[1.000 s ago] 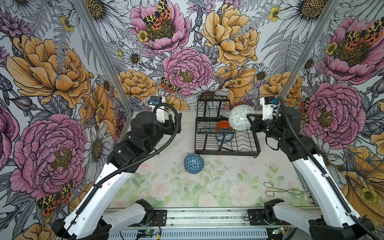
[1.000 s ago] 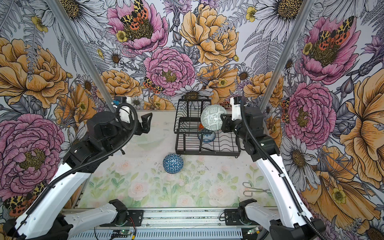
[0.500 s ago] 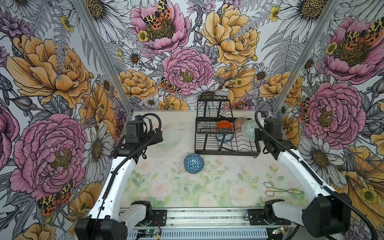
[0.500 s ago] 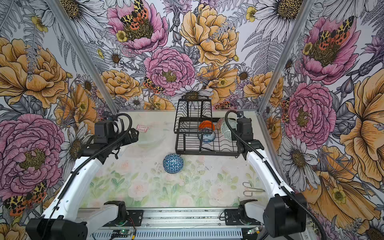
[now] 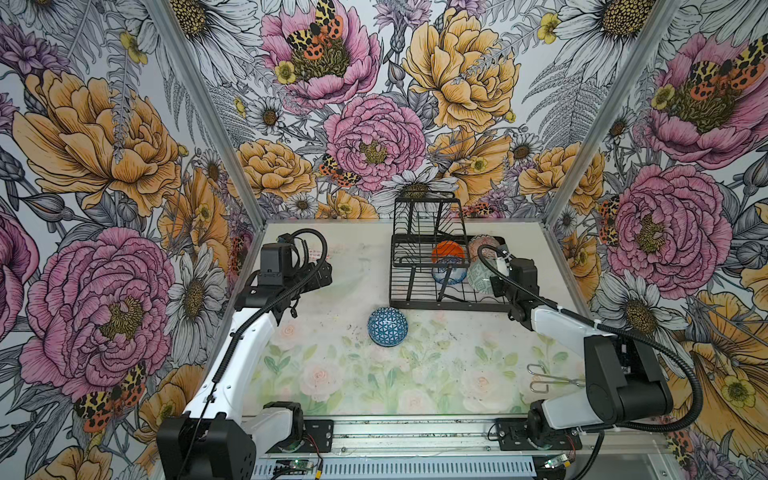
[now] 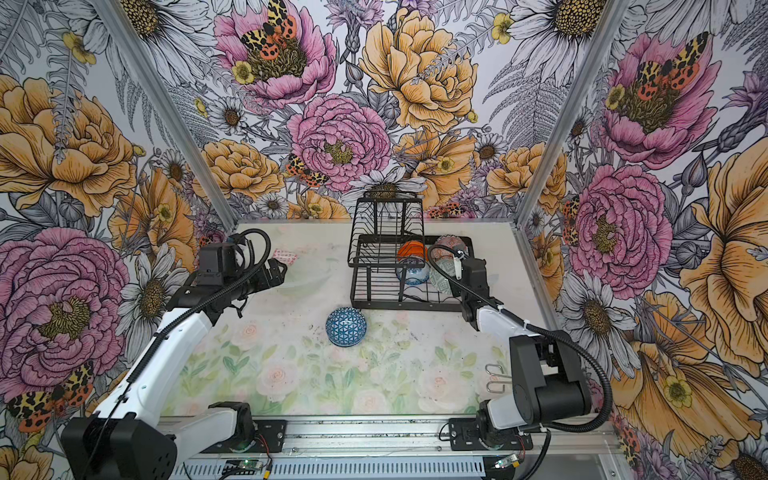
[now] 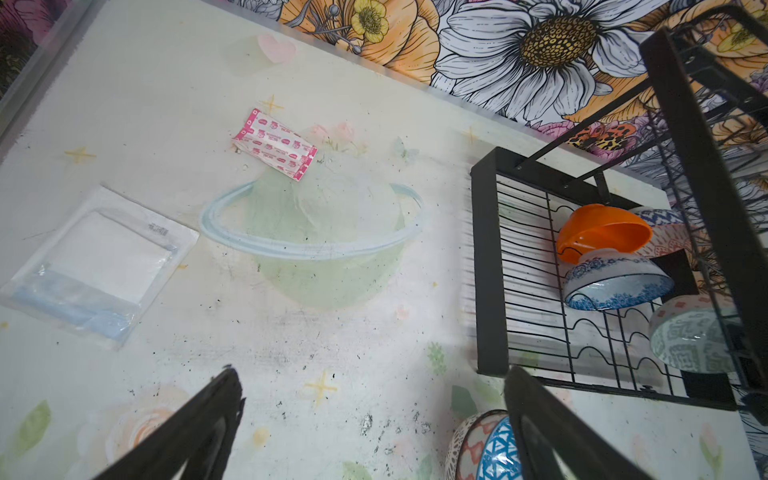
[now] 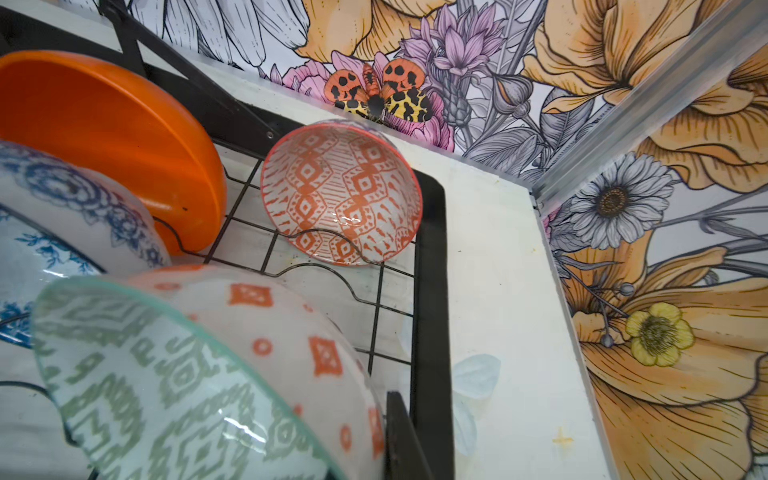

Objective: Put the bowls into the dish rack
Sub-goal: 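Lower the pale green bowl into the rack with the right gripper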

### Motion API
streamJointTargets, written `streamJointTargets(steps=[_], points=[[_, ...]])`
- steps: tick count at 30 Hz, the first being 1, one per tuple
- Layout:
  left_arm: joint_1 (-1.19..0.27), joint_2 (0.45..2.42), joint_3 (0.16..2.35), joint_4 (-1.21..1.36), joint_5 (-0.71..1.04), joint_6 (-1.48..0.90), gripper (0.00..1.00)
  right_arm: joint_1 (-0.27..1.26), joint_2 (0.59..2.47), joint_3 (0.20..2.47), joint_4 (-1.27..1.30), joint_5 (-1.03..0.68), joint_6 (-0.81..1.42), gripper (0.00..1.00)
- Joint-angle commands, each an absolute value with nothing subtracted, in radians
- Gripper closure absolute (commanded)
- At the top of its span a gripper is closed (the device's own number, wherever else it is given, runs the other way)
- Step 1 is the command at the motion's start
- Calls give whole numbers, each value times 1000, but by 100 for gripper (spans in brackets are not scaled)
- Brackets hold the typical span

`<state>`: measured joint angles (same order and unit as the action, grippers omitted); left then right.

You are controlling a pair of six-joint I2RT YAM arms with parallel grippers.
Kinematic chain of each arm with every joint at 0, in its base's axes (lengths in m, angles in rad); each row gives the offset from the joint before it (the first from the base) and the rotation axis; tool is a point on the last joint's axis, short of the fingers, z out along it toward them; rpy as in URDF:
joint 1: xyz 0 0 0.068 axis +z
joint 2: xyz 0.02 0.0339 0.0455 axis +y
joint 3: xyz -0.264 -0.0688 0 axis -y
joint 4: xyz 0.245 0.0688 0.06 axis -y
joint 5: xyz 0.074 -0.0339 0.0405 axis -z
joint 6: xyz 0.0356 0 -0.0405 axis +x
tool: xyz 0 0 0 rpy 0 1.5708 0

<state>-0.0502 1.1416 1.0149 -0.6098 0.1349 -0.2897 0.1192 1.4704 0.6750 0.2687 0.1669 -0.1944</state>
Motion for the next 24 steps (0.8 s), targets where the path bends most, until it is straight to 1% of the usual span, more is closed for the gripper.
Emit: streamJointTargets(steps=[1,8,13,17,24], points=[[-53,1148,1005,-565,163,-299,1,129,1478,643,535,85,-233,100],[-55,1158,1000,-557,163,-299,1,150,1495,548,721,-28,-253,100],[-57,1162,1000,-552,163,-300,1,201,1514,493,822,-66,-337,100],[-60,1164,1003,-552,165,-300,1,270,1550,480,871,12,-424,100],[-64,1161,1002,-552,163,-298,1,335,1672,485,1079,128,-533,100]])
